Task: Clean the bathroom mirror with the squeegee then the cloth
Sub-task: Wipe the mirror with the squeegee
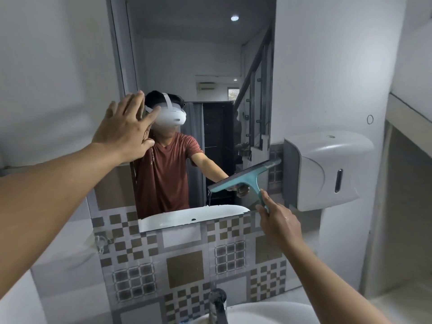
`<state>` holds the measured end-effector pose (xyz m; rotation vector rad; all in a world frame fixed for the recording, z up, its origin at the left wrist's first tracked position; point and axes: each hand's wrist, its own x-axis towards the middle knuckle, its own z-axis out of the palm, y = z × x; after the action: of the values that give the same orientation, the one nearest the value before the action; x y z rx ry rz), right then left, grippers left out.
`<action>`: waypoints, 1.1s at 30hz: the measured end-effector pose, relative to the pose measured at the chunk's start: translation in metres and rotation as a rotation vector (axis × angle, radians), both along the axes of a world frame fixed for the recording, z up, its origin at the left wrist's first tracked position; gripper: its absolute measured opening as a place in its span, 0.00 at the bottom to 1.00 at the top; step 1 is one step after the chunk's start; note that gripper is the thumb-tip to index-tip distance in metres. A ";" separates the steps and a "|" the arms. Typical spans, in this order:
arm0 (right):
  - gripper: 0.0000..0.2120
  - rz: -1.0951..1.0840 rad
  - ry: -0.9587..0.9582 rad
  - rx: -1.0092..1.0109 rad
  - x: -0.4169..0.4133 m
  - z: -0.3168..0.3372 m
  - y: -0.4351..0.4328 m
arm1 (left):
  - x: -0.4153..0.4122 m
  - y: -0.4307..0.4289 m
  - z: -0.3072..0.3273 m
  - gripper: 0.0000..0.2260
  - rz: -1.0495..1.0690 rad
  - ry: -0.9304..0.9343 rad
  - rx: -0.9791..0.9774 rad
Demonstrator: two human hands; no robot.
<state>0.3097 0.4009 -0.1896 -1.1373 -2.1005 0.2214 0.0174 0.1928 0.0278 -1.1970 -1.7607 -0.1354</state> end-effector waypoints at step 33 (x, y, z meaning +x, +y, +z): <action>0.23 0.282 0.761 -0.536 -0.160 -0.010 -0.154 | -0.020 -0.016 -0.006 0.30 -0.041 0.121 0.029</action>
<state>0.1500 0.2468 -0.1992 -0.8296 -1.5194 1.2046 -0.0026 0.1765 0.0219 -1.1966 -1.6244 -0.1098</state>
